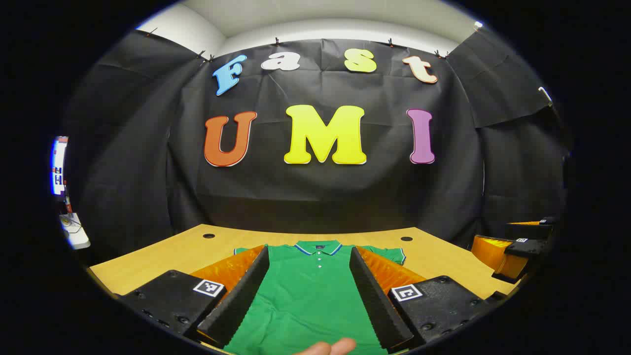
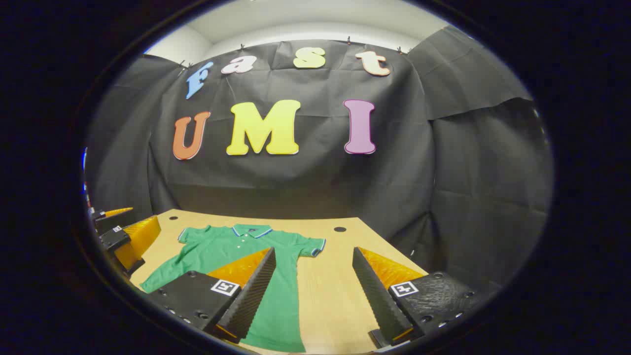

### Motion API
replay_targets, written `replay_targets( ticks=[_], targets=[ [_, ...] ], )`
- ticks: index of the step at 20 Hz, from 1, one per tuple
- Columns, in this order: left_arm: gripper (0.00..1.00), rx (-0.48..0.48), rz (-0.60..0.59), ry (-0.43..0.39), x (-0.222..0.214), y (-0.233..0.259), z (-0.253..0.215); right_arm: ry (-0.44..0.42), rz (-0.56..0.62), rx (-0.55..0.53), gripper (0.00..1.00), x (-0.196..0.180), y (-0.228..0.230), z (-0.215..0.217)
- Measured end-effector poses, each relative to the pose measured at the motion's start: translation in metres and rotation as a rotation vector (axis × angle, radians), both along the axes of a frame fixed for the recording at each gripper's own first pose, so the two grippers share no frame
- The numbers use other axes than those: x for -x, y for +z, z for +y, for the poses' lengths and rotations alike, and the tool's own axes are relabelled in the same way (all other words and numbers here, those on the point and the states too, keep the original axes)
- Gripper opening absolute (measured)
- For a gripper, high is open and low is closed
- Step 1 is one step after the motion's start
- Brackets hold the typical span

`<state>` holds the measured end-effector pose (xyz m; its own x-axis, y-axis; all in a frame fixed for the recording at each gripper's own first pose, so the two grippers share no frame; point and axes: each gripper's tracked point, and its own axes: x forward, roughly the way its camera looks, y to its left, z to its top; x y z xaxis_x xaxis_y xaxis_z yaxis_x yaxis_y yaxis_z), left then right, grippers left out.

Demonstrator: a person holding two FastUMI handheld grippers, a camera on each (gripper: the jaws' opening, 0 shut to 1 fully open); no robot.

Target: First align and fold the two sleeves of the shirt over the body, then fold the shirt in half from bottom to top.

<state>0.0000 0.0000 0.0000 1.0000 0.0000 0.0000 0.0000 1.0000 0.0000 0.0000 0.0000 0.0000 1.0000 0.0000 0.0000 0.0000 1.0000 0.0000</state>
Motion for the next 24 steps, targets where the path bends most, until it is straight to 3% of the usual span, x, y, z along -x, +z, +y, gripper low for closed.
replay_targets(
  ticks=[19, 24],
  targets=[
    [1.00, 0.022, 0.065, 0.050, -0.011, -0.025, 0.008, 0.033, 0.027, 0.031, 0.95, -0.009, -0.014, 0.009],
    [1.00, 0.036, 0.063, 0.075, -0.013, -0.027, 0.014, 0.018, 0.025, 0.047, 0.95, -0.035, -0.016, 0.002]
  ],
)
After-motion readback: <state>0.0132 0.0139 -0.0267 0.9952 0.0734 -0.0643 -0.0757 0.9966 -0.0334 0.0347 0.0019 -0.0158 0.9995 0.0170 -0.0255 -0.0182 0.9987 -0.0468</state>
